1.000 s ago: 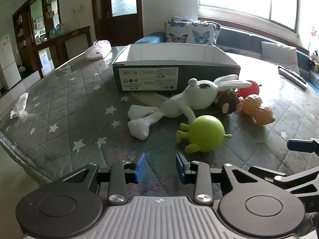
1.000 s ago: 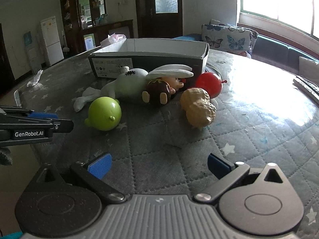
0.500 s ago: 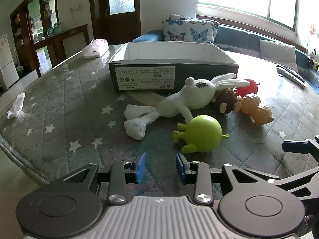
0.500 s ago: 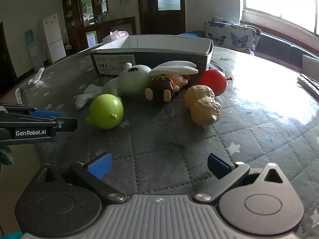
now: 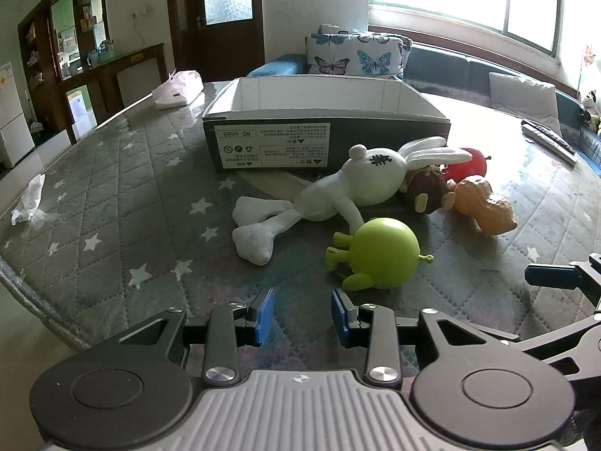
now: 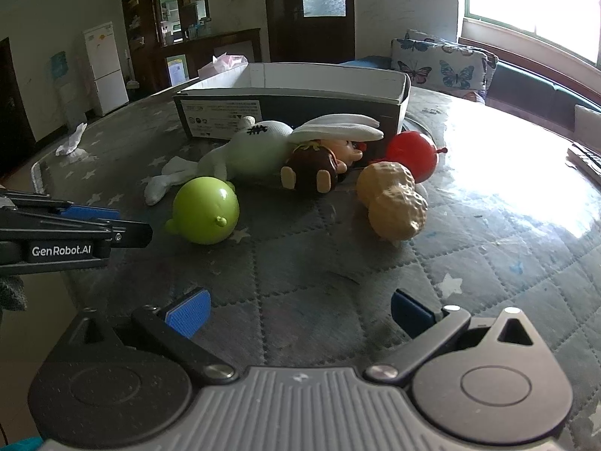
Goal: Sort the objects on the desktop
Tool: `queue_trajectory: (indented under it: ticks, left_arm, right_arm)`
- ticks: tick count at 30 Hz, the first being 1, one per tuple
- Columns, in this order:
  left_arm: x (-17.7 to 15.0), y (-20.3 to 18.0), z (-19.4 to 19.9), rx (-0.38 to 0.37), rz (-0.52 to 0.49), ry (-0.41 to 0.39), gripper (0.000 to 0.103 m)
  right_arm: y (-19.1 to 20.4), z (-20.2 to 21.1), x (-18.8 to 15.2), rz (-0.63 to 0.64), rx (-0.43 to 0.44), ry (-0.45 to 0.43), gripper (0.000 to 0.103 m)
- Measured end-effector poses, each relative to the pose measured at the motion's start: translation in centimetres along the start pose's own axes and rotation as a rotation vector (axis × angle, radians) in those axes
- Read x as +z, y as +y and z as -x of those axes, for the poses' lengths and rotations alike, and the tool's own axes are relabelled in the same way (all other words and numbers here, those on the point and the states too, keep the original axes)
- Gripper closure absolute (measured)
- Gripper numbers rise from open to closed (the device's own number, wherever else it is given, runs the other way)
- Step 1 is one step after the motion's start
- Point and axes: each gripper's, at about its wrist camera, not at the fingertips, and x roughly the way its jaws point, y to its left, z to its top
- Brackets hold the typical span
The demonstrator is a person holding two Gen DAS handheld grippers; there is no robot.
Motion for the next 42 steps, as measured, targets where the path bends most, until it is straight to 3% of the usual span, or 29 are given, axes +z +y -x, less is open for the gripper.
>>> queue_trajectory:
  ticks: [42]
  left_arm:
    - [1.1,1.1,-1.0,-0.017,0.018,0.028,0.066]
  right_arm:
    - [1.1,-1.7,1.4,0.052,0.058,0.003,0.0]
